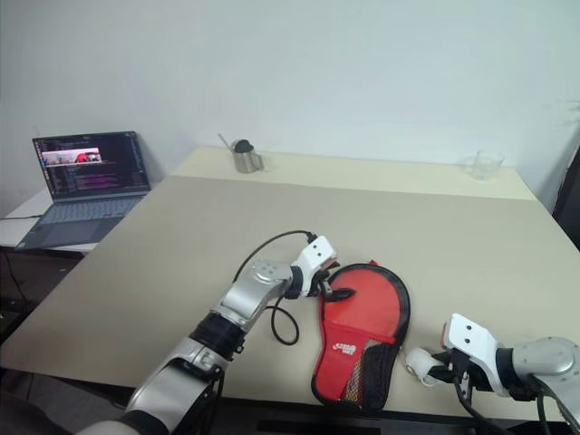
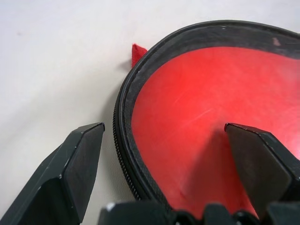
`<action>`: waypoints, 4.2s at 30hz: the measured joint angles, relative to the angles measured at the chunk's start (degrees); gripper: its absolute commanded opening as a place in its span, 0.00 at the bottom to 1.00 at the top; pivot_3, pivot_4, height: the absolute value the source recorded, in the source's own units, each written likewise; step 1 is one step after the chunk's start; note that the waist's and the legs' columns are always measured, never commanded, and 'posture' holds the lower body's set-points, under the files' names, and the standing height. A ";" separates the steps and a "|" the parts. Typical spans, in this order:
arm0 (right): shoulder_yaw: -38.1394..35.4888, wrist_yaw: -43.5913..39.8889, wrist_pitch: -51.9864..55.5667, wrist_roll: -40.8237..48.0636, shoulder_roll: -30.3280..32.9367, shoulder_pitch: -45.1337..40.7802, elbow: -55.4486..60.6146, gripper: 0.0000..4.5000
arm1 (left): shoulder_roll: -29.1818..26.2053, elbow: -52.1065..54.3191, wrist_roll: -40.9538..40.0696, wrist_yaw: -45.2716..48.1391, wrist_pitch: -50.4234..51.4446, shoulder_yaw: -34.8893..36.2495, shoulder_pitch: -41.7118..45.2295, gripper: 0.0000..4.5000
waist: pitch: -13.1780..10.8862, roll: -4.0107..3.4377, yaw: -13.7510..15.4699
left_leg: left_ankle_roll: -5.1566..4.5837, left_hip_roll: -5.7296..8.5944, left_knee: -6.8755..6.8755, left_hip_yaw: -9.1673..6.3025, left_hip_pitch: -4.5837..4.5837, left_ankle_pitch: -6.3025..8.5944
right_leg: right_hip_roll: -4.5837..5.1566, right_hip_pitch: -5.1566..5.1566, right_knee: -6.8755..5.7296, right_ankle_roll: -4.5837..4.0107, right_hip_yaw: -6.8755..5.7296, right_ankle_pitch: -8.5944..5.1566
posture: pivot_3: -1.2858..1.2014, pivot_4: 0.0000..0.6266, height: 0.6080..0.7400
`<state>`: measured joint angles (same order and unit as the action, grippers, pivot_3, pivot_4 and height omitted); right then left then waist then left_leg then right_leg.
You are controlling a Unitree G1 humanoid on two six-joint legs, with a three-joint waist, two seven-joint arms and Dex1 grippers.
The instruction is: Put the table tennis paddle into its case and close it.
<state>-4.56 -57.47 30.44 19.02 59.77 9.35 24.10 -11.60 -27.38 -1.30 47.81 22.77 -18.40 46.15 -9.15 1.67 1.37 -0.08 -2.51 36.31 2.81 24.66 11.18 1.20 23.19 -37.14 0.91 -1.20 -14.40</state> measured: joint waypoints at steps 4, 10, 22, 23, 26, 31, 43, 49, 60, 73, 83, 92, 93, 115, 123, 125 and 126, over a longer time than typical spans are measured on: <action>-0.49 -0.53 0.31 0.25 0.26 -0.82 -1.20 0.68 | -1.82 3.30 -2.67 4.53 -0.68 1.11 -0.02 1.00 | -0.04 -0.02 -0.06 | 0.00 -0.03 0.00 0.06 0.00 0.00 | -0.03 0.04 -0.05 -0.01 0.07 0.00 | 0.52 0.24 1.00; -4.18 -4.32 1.10 1.54 2.97 -1.02 -1.94 0.99 | -7.73 9.70 -7.89 14.01 -0.97 3.65 0.10 1.00 | -0.06 -0.05 -0.10 | 0.00 -0.07 0.00 0.12 -0.06 0.00 | -0.10 0.06 -0.12 -0.04 0.12 0.01 | 0.52 0.24 1.00; -13.60 -1.95 6.35 10.39 -0.17 -18.62 -5.71 0.99 | -22.99 13.03 -15.71 30.53 -1.81 9.33 -0.49 1.00 | -0.29 0.13 -1.17 | 0.00 -0.20 0.21 0.39 -0.31 0.00 | -0.09 0.08 -0.58 -0.16 0.40 -0.02 | 0.52 0.24 1.00; -11.99 1.80 8.25 9.48 -2.32 -22.48 -6.94 0.99 | -24.05 13.43 -16.34 31.39 -1.71 9.87 -0.72 1.00 | -0.32 0.16 -1.31 | 0.00 -0.20 0.24 0.38 -0.33 0.00 | -0.08 0.08 -0.64 -0.18 0.41 -0.03 | 0.52 0.24 1.00; -6.71 12.54 13.93 6.33 -10.55 -30.43 -10.77 0.99 | -25.63 13.85 -16.95 32.20 -1.24 11.02 -1.00 1.00 | -0.41 0.27 -1.56 | 0.00 -0.27 0.43 0.42 -0.32 0.00 | 0.00 0.13 -0.83 -0.27 0.48 -0.03 | 0.52 0.24 1.00; 1.39 27.96 25.99 1.43 -23.68 -37.00 -17.12 0.99 | -27.52 15.78 -18.93 32.87 0.64 12.20 -2.64 1.00 | -0.49 0.19 -1.47 | 0.00 -0.26 0.44 0.46 -0.12 -0.01 | -0.09 0.38 -0.98 -0.30 0.50 0.04 | 0.52 0.24 1.00; 3.29 33.87 30.29 -0.45 -30.27 -39.08 -22.65 0.96 | -29.77 20.24 -21.34 32.64 3.52 13.45 -5.73 1.00 | -0.50 0.16 -1.52 | -0.03 -0.24 0.50 0.52 0.12 -0.01 | -0.15 0.67 -1.09 -0.18 0.53 0.02 | 0.52 0.24 1.00; 3.12 33.79 28.63 -0.25 -33.23 -39.12 -24.25 0.58 | -29.77 21.14 -21.50 31.33 4.60 13.61 -6.97 1.00 | -0.49 0.16 -1.74 | -0.03 -0.26 0.57 0.55 0.08 -0.01 | -0.17 0.65 -1.18 -0.18 0.57 0.02 | 0.52 0.24 1.00; 3.22 33.88 28.05 -0.27 -33.90 -39.12 -24.28 0.01 | -29.96 21.12 -21.40 29.80 4.38 13.64 -7.03 1.00 | -0.49 0.16 -1.69 | -0.07 -0.25 0.65 0.54 0.00 -0.04 | -0.13 0.69 -1.48 -0.23 0.59 -0.02 | 0.52 0.24 1.00; 9.38 29.31 18.11 -5.23 -32.35 -42.50 -30.55 0.01 | -29.68 20.55 -20.85 28.95 3.59 13.45 -7.01 1.00 | -0.52 0.17 -2.22 | -0.11 -0.22 0.66 0.66 0.02 -0.07 | -0.15 0.91 -1.69 -0.25 0.64 0.00 | 0.52 0.24 1.00; 12.65 25.06 7.44 -10.12 -33.53 -49.74 -42.75 0.01 | -29.61 19.96 -19.93 28.85 2.83 13.09 -7.00 1.00 | -0.60 0.16 -3.22 | -0.11 -0.22 0.63 0.66 0.04 -0.08 | -0.15 0.96 -1.72 -0.26 0.66 -0.01 | 0.52 0.24 1.00; 12.71 23.85 2.63 -13.13 -34.71 -54.76 -51.44 0.01 | -29.62 19.90 -19.58 28.51 2.60 13.09 -7.18 1.00 | -0.65 0.15 -3.16 | -0.11 -0.22 0.61 0.66 0.08 -0.08 | -0.14 0.97 -1.69 -0.27 0.69 -0.02 | 0.52 0.24 1.00; 12.71 23.64 2.67 -13.27 -34.74 -54.76 -51.47 0.01 | -29.62 19.93 -19.58 28.40 2.60 13.09 -7.27 1.00 | -0.65 0.14 -3.16 | -0.11 -0.22 0.60 0.66 0.08 -0.08 | -0.14 0.98 -1.70 -0.27 0.69 -0.02 | 0.52 0.24 1.00; 7.54 17.18 15.48 -9.40 -24.49 -45.49 -28.53 0.92 | -16.08 7.42 -14.91 25.13 -3.71 8.79 3.29 1.00 | -0.69 0.14 -2.39 | -0.10 -0.18 0.58 0.64 0.16 -0.08 | -0.13 0.97 -1.59 -0.25 0.64 -0.07 | 0.52 0.24 1.00; -0.42 4.17 15.58 -1.65 -8.00 -28.25 -9.09 0.92 | -4.35 -8.56 -6.66 17.63 -10.53 3.96 7.52 1.00 | -0.75 0.24 -1.39 | -0.10 -0.07 0.55 0.59 0.18 -0.06 | -0.16 0.92 -1.42 -0.23 0.60 -0.09 | 0.52 0.24 1.00; -2.16 1.96 14.99 0.06 -5.97 -24.36 -6.86 0.92 | -2.05 -11.69 -5.91 16.24 -11.45 3.91 7.63 1.00 | -0.85 0.29 -1.79 | -0.10 -0.09 0.58 0.65 0.18 -0.06 | -0.17 0.96 -1.46 -0.19 0.60 -0.05 | 0.52 0.24 1.00; -3.46 0.62 14.87 0.86 -4.82 -22.12 -5.46 0.92 | -0.88 -12.83 -5.28 15.69 -12.34 3.88 7.75 1.00 | -0.86 0.31 -1.77 | -0.10 -0.09 0.59 0.62 0.18 -0.06 | -0.15 0.95 -1.45 -0.19 0.59 -0.05 | 0.52 0.24 1.00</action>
<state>-8.02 -56.85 45.31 19.89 54.95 -12.77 18.64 -12.48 -40.21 -6.58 63.50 10.43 -14.53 53.90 -10.01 1.98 -0.41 -0.18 -2.59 36.90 3.43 24.84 11.12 1.05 24.13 -38.59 0.72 -0.61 -14.45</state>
